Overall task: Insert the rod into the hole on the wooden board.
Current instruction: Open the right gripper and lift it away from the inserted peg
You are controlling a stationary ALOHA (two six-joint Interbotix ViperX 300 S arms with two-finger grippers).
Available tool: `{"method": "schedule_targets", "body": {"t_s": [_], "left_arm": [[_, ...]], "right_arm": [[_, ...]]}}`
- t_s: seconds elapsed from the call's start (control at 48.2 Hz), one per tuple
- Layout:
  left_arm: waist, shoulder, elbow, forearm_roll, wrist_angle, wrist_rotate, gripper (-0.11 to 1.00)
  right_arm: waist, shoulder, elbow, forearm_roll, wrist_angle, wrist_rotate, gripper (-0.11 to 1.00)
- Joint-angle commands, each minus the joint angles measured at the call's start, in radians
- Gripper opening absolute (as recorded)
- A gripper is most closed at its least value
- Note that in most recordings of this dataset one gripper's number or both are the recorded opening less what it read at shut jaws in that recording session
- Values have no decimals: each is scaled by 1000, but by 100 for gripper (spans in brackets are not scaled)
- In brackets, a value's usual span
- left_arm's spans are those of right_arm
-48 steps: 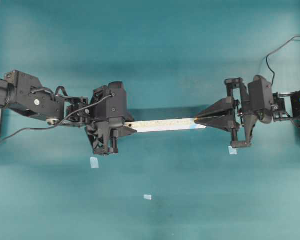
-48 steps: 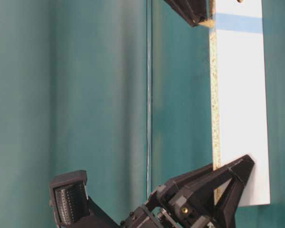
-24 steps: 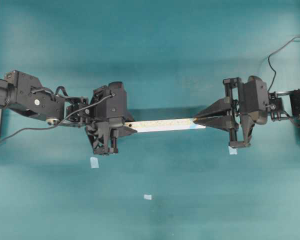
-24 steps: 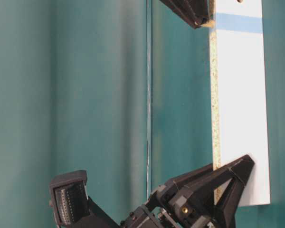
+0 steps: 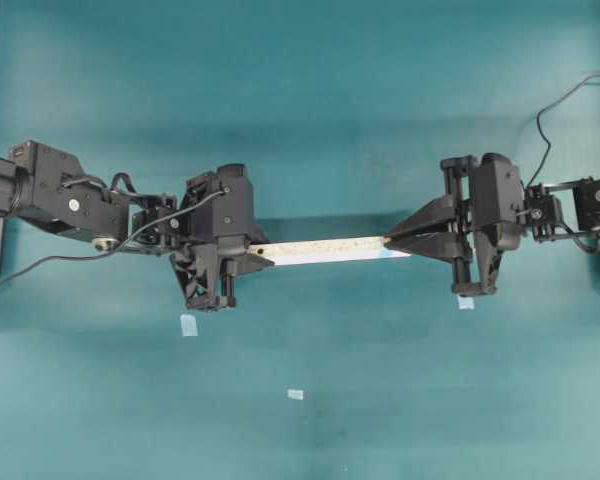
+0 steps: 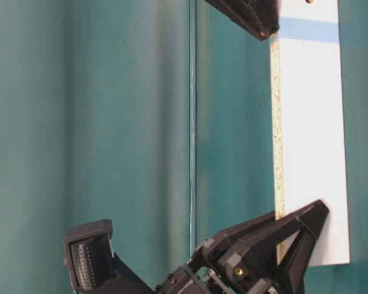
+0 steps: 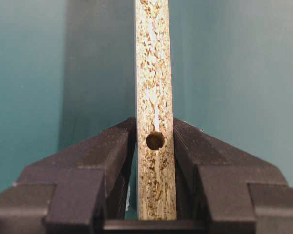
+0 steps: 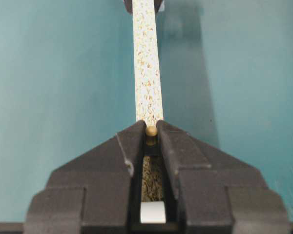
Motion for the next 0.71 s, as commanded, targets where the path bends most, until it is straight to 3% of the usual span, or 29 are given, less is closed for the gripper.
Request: {"method": "schedule_targets", "body": {"t_s": [0.0, 0.685], "left_arm": [[-8, -12, -9, 0, -3, -8, 33], [-20, -12, -11, 0, -3, -9, 33]], "right_arm": [[-2, 3, 0, 0, 35, 0, 10], [-2, 3, -9, 0, 48, 29, 10]]}}
